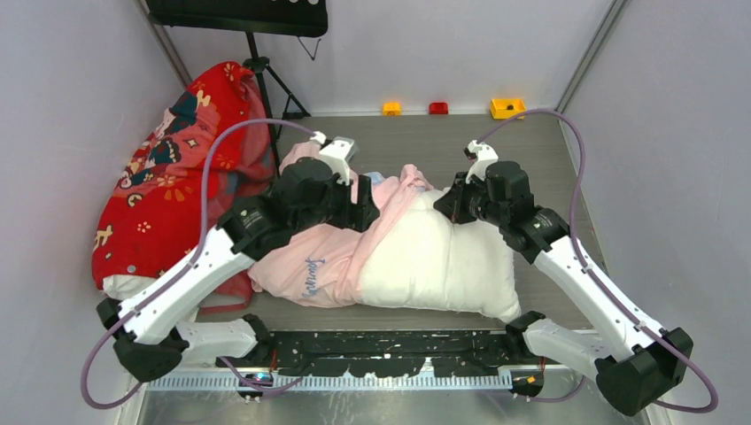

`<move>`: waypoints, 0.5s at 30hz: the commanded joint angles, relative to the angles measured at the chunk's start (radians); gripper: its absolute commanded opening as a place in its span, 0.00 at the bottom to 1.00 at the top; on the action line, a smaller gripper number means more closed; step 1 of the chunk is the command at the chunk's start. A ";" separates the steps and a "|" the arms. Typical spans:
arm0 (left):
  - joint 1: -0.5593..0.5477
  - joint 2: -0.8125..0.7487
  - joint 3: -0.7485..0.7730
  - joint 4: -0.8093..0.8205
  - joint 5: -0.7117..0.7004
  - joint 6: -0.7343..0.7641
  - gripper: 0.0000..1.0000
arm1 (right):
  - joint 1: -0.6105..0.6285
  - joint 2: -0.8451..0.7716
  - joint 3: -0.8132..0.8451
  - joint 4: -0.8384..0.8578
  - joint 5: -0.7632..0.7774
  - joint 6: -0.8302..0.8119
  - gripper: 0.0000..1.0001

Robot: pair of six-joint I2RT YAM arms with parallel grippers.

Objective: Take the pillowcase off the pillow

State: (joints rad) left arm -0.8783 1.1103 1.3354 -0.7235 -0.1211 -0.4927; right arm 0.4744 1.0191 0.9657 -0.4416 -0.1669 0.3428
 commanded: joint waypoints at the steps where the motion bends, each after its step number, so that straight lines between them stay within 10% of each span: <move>1: -0.010 0.123 0.120 -0.095 -0.040 0.094 0.72 | 0.006 -0.058 0.017 0.099 -0.048 0.008 0.00; 15: -0.025 0.345 0.294 -0.107 -0.003 0.165 0.77 | 0.007 -0.063 0.045 0.081 -0.058 0.003 0.00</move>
State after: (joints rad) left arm -0.8967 1.4033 1.5795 -0.8490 -0.1555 -0.3569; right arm 0.4759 0.9932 0.9657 -0.4496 -0.1867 0.3424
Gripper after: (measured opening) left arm 0.771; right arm 0.040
